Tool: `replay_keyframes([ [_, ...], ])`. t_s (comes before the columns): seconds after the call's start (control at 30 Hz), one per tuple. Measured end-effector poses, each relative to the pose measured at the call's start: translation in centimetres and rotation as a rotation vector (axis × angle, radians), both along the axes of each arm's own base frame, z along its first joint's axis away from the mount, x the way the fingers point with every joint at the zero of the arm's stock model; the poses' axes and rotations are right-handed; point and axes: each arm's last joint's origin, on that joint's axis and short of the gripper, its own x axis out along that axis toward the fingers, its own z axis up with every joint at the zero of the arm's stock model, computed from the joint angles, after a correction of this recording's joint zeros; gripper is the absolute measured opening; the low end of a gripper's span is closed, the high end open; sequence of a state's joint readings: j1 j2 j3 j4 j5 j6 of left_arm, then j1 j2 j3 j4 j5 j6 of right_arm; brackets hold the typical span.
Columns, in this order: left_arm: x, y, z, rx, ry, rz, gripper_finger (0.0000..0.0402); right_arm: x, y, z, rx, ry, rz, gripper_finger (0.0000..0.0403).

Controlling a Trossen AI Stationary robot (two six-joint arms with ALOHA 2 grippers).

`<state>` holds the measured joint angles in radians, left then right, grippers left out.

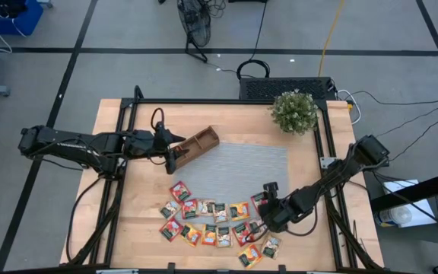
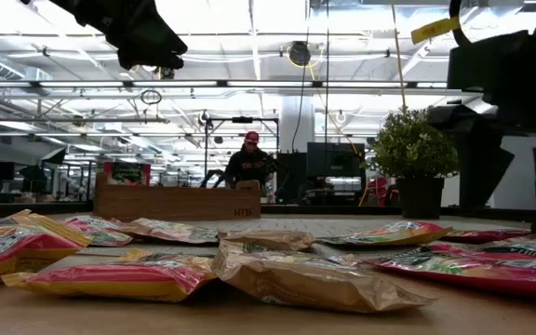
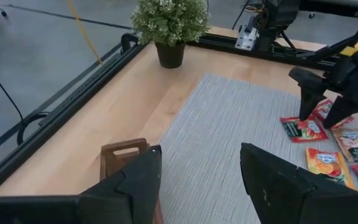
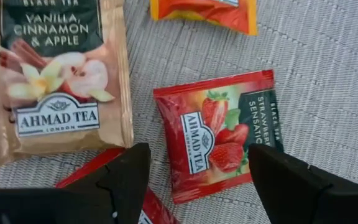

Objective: Pick & Place Tea
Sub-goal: Put the red tea bag into the left section of the wooden organizer

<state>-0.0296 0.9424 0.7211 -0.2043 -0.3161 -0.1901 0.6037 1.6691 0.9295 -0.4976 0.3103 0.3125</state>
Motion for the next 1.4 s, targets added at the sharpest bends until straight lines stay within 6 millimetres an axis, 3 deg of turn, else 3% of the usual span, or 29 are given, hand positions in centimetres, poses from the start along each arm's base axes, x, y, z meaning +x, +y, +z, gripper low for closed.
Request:
replay_keyframes([
  [0.17, 0.0, 0.0, 0.0, -0.002, -0.001, 0.001, 0.0220, 0.0, 0.0, -0.2, -0.008, 0.006, 0.010, 0.0248],
  [0.3, 0.0, 0.0, 0.0, -0.002, 0.000, 0.001, 0.0220, 0.0, 0.0, -0.3, -0.009, 0.008, 0.010, 0.0217],
  [0.73, 0.0, 0.0, 0.0, -0.001, 0.000, 0.001, 0.0217, 0.4, -0.6, -0.3, -0.015, 0.011, -0.007, 0.0011],
  [1.13, 0.0, 0.0, 0.0, 0.000, 0.000, 0.000, 0.0214, 1.0, -0.6, 0.1, -0.232, -0.114, 0.109, 0.0001],
  [1.4, 0.0, 0.0, 0.0, -0.001, 0.000, 0.000, 0.0214, 2.9, -0.9, 1.2, -0.535, -0.288, 0.236, 0.0000],
])
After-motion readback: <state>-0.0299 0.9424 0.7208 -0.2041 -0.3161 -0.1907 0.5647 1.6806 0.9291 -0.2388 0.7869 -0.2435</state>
